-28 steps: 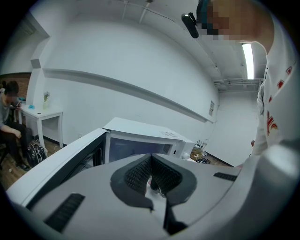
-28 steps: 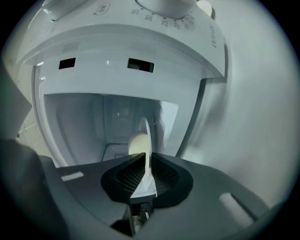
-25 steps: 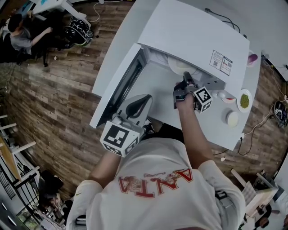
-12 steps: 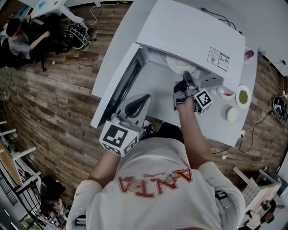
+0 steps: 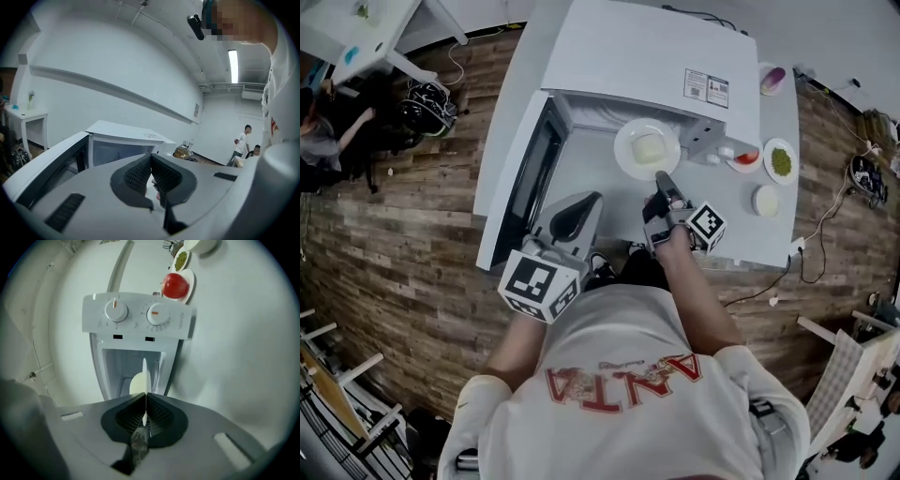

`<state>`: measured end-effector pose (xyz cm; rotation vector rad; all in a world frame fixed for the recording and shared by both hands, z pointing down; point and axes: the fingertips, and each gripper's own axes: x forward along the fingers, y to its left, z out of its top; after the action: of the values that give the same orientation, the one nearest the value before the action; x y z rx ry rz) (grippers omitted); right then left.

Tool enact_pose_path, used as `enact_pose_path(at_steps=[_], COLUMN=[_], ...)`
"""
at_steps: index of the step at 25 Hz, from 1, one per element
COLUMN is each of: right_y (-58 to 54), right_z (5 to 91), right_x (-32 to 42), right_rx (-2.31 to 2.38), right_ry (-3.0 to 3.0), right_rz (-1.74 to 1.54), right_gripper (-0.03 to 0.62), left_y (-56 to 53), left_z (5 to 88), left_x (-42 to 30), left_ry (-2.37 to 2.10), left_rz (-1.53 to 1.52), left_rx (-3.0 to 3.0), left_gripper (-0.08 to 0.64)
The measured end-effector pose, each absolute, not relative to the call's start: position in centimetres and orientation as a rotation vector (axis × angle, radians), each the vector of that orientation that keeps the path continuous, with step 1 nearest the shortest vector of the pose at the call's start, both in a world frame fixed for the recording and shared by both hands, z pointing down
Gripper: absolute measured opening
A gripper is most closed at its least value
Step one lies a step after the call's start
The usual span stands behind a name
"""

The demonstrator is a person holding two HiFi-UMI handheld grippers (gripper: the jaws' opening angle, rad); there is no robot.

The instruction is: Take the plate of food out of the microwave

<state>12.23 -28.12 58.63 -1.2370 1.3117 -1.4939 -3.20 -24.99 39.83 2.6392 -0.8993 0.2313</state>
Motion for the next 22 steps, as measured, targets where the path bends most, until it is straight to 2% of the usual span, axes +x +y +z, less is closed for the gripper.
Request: enact_pose_path(at_steps=[13,22], right_y=[-14.2,-10.8], right_z=[64.1,66.0], right_x=[20.5,27.2], right_rx=[-1.407,-1.526], right_ry=[1.085,0.940], right_rz=[-1.414,-1.308], right_gripper=[0.012,0.014], left_y=[-21.1,-20.5], left_z=[40.3,40.7], left_x=[3.7,5.8], left_ry=[-0.600,-0.526], left_rz=[0.272,0.316], left_rx=[2.751,2.767], left_gripper=[0.009,0.009])
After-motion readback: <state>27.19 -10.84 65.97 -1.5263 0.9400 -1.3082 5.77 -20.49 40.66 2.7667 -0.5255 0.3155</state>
